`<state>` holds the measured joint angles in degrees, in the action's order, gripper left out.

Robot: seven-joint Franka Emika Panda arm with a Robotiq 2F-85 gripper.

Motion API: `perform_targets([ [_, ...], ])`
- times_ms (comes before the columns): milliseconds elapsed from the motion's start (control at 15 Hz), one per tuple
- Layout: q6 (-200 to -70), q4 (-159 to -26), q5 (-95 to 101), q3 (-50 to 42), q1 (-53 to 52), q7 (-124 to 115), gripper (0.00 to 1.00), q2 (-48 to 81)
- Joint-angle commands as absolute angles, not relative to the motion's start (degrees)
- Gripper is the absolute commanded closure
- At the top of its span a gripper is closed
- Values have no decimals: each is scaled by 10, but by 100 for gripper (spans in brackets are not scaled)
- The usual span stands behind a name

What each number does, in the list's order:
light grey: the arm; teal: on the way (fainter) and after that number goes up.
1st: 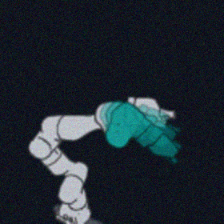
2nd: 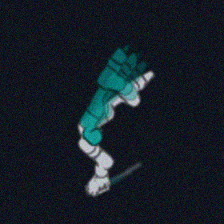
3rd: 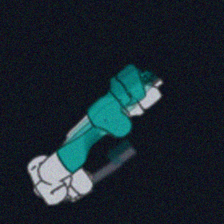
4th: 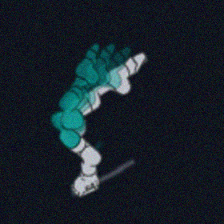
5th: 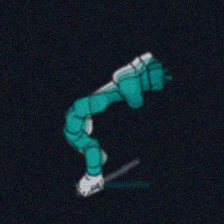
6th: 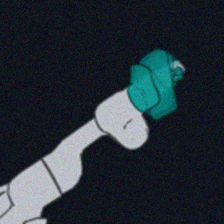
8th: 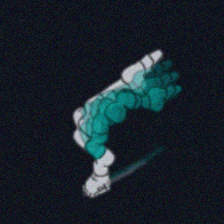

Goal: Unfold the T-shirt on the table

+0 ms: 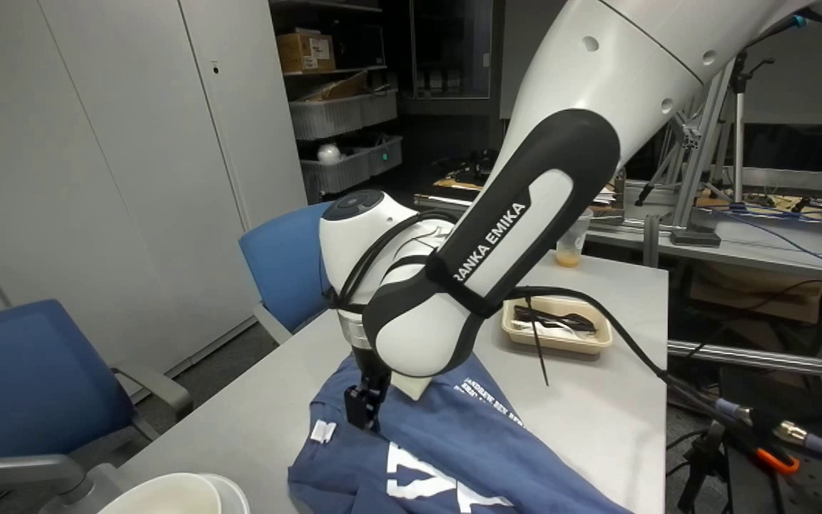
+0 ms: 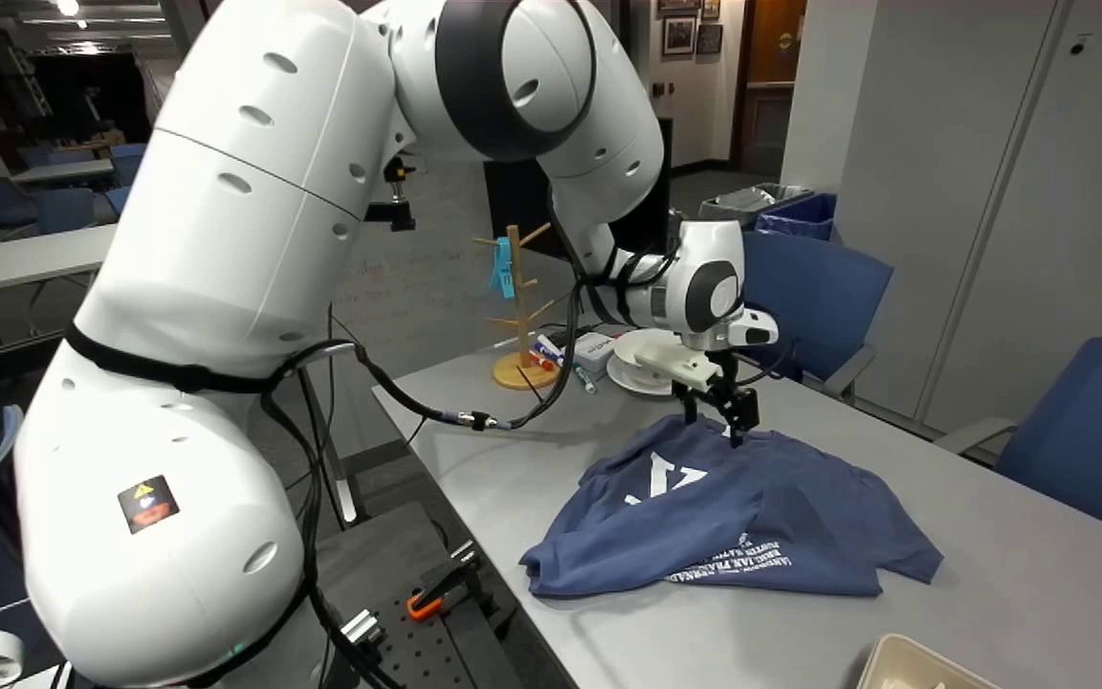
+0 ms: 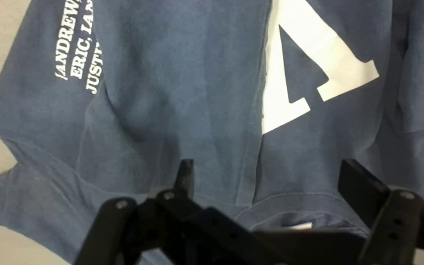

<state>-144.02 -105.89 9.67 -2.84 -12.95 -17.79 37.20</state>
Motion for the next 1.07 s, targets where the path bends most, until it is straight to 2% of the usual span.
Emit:
perform_targets([
  [0,-1437,-1041,96,-33,-131,-177,0,391],
  [733,-1425,-926,93,-45,-125,-165,0,498],
  [1000,-1421,-896,95,-55,-125,-165,5,526],
])
